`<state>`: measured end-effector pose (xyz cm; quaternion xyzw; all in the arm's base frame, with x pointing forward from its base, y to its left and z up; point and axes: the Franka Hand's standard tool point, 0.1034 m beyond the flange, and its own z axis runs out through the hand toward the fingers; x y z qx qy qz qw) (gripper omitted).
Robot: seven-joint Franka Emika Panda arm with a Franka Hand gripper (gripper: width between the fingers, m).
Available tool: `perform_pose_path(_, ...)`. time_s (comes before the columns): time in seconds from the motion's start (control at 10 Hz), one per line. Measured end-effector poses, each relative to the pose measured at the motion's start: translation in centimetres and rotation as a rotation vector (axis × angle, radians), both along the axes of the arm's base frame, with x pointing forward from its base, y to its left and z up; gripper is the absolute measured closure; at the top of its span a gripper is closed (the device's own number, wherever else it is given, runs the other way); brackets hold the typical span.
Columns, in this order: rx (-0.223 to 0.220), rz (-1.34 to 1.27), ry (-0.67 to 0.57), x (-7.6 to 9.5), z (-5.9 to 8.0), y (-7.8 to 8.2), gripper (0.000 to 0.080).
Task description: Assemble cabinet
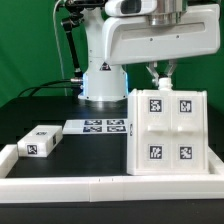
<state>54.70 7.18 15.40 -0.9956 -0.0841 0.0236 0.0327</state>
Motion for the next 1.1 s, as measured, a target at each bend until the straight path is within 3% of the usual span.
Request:
perform_pose_path(0.3, 0.004, -0.003, 0.014, 1.9, 0.7, 0.0, 0.0798)
perform_pose_path(0.4, 0.003, -0.002, 0.014, 1.8, 0.5, 0.0, 0.0798)
perform_pose_path(0.5, 0.003, -0.002, 0.015, 1.8, 0.5, 0.0, 0.0675)
perform_pose_path(0.6, 0.003, -0.002, 0.015, 1.8, 0.5, 0.0, 0.0675)
perform_pose_path(0.8, 0.003, -0.002, 0.016, 1.8, 0.4, 0.0, 0.0400)
perform_pose_path(0.9, 0.003, -0.004, 0.017, 1.7, 0.4, -0.1, 0.0400)
perform_pose_path(1.0, -0.005, -0.024, 0.028, 0.7, -0.3, -1.4, 0.0218)
perform_pose_path(1.1, -0.015, -0.051, 0.040, -0.5, -1.0, -3.1, 0.0088)
